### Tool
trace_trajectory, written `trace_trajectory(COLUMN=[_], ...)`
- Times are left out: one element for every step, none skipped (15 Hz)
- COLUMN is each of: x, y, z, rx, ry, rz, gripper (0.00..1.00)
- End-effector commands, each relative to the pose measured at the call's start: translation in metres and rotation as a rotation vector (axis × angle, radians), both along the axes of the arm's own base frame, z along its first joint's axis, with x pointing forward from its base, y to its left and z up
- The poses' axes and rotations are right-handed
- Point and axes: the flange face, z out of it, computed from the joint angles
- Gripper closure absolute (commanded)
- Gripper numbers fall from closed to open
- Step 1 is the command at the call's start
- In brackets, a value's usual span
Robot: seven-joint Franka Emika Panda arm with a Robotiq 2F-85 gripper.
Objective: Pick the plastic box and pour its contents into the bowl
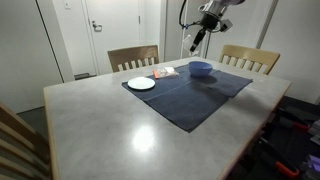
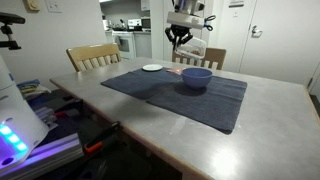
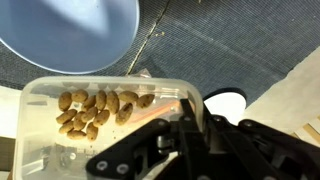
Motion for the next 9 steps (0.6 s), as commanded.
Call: trace_trajectory(x=[-0.006,-0.006,-0.006,-0.005,-0.005,-0.005,-0.005,-0.006,-0.006], y=[-0.009,-0.011,-0.013,-0.015,-0.017,-0.019,-0.020,-0.021,-0.023], z=[-0.003,-0.004,-0.005,-0.005,-0.006,-0.007,-0.009,-0.010,-0.012], rx=[0.025,0.035,0.045,0.054,0.064,0.074,0.083,0.091,0.101], ry=[-0.076,-0.091,-0.105,-0.118,-0.130,-0.140,-0.149,-0.158,-0.165], rz=[-0.013,-0.018,-0.021,-0.020,-0.022,-0.022,-0.026,-0.031,-0.036], gripper=[0.98,0.98,0.98,0.98,0.98,0.98,0.98,0.98,0.98])
